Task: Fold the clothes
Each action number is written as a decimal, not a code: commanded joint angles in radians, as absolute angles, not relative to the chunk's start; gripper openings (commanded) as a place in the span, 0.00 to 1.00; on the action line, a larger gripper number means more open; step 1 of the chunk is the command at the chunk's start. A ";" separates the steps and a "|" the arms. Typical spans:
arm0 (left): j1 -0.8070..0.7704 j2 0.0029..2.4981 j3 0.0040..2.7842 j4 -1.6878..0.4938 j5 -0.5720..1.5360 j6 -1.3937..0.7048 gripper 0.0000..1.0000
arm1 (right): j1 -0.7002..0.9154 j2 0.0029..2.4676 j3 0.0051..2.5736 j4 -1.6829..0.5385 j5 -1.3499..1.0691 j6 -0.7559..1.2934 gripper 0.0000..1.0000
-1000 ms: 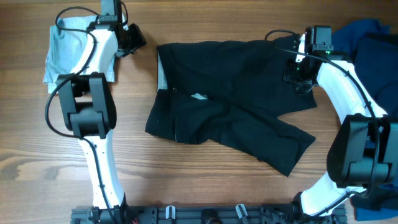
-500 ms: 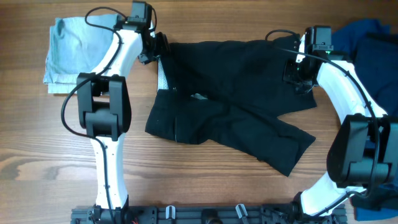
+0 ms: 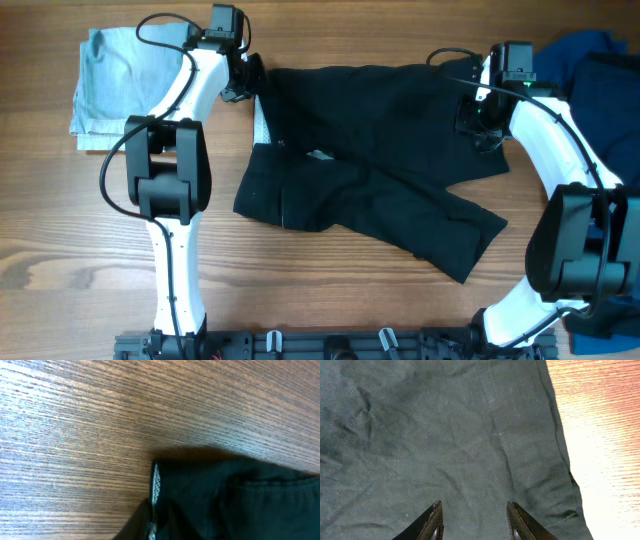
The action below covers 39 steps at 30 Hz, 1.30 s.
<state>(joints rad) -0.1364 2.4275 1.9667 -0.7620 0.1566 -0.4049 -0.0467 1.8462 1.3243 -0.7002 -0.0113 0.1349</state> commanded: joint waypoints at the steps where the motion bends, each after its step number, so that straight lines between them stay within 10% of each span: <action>1: -0.138 2.510 1.950 -0.724 0.143 -0.400 0.04 | -0.039 1.859 1.315 -0.700 -0.027 0.149 0.42; 39: -0.024 2.513 1.950 -0.545 -0.072 -0.479 0.07 | -0.039 2.043 1.315 -0.543 -0.028 0.131 0.42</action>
